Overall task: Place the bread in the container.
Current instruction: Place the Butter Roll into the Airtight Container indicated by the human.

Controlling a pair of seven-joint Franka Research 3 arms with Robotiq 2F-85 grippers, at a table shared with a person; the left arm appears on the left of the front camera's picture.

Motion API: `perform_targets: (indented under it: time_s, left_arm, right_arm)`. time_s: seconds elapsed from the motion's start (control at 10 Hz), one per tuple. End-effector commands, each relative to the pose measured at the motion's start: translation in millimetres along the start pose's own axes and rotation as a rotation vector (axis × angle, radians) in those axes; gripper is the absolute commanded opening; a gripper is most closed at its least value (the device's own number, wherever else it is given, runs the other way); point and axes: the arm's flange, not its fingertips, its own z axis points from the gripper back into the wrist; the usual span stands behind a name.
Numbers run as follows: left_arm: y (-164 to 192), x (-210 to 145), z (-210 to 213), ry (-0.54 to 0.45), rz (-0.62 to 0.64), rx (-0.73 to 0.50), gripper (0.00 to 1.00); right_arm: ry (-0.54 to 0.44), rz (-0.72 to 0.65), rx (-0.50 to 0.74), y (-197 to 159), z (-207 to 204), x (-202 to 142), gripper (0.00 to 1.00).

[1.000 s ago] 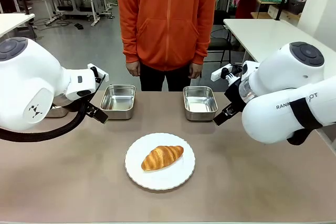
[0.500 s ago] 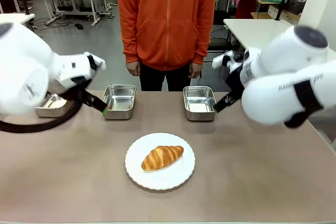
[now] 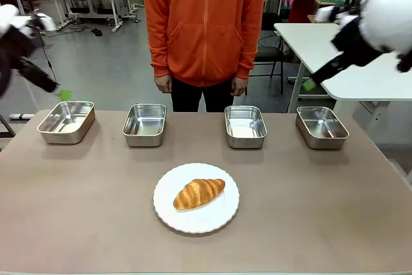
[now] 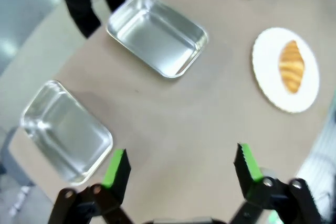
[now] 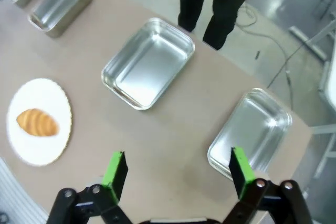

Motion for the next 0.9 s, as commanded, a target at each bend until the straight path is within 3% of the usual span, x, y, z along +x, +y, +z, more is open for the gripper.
perform_targets:
  time_s: [0.0,0.1,0.3,0.4,0.8]
  left_arm:
    - [45,-35,15,-0.079,-0.133,-0.177,1.0]
    - [59,-60,27,-0.115,-0.189,-0.191,1.0]
    - [60,-84,41,-0.158,-0.205,-0.092,1.0]
    - [47,-73,40,-0.127,-0.183,-0.135,1.0]
    - [50,-80,38,-0.113,-0.198,-0.126,1.0]
  right_arm:
    - [-0.064,0.134,0.184,-43,13,-28,1.0]
    - [-0.128,0.178,0.258,-59,17,-39,1.0]
    - [-0.114,0.237,0.302,-69,10,-48,1.0]
    - [-0.121,0.166,0.189,-54,27,-48,1.0]
    - [-0.109,0.195,0.213,-57,25,-53,1.0]
